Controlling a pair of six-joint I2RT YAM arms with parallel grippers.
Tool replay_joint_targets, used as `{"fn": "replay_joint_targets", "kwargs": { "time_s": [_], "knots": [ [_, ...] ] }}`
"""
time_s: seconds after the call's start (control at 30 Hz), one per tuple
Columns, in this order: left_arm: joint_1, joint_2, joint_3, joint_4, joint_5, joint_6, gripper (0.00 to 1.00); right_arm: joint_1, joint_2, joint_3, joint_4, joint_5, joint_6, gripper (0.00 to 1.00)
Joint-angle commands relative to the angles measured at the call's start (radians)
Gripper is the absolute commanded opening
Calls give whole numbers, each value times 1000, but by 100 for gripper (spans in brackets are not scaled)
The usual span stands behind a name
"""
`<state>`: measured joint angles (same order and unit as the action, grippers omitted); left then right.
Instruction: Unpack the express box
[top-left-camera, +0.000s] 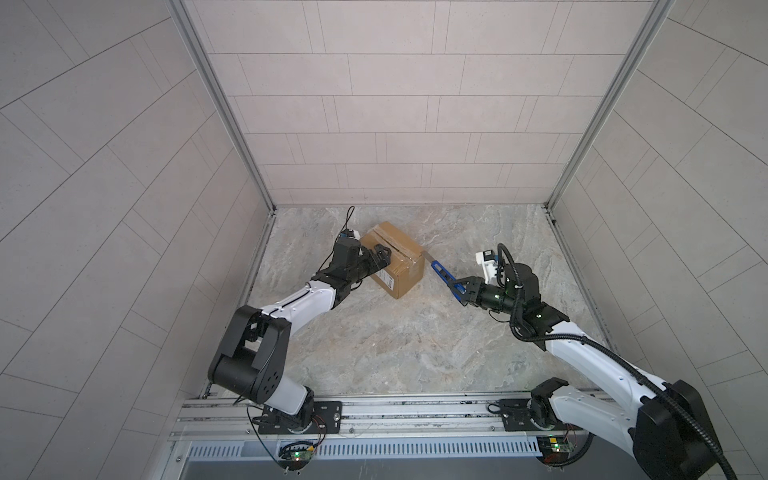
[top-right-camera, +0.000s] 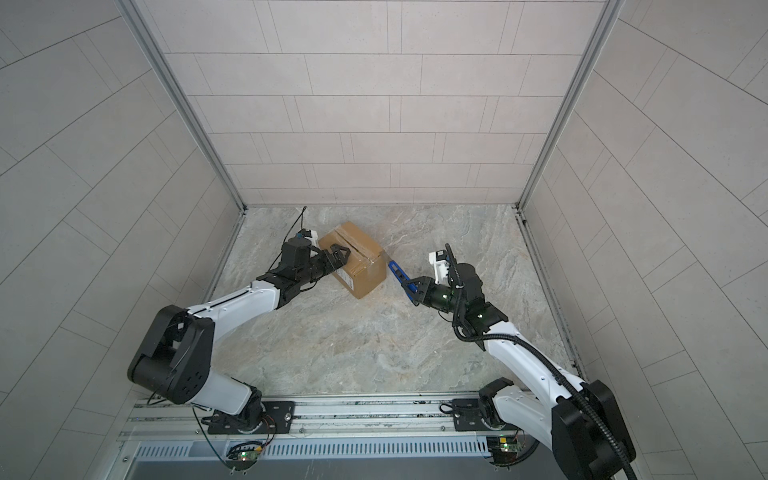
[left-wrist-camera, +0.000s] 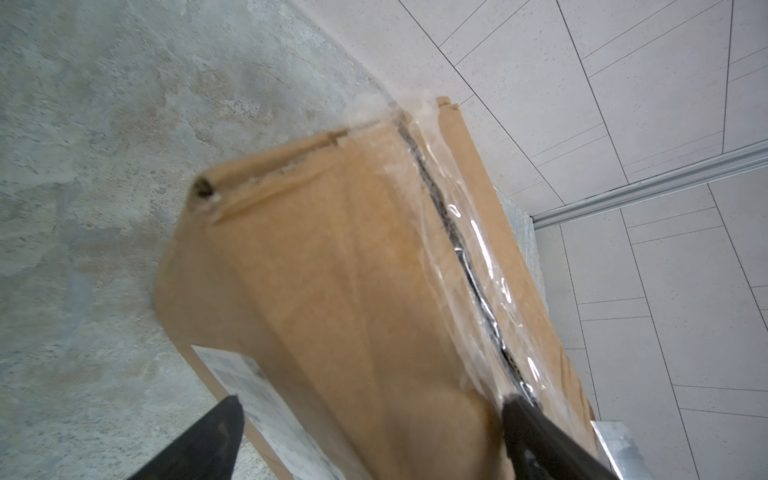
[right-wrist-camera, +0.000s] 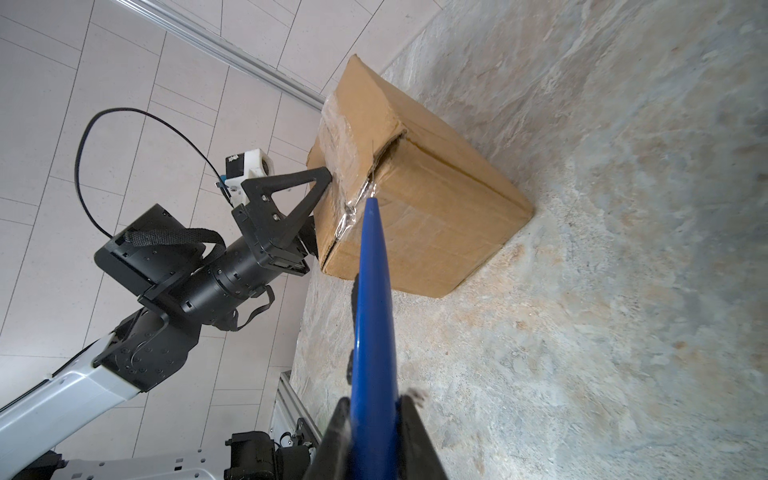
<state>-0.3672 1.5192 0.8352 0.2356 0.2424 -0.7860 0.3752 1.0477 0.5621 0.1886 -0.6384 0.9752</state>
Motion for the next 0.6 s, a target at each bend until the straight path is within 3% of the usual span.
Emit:
{"fn": "replay_joint_targets", "kwargs": {
  "time_s": [0.0, 0.57],
  "knots": [
    [-3, -14, -21, -18, -6, 8, 100, 5, 6, -12, 53, 23, 24, 0],
    [-3, -19, -30, -11, -5, 7, 100, 5, -35, -57, 52, 42, 46, 0]
  ]
}}
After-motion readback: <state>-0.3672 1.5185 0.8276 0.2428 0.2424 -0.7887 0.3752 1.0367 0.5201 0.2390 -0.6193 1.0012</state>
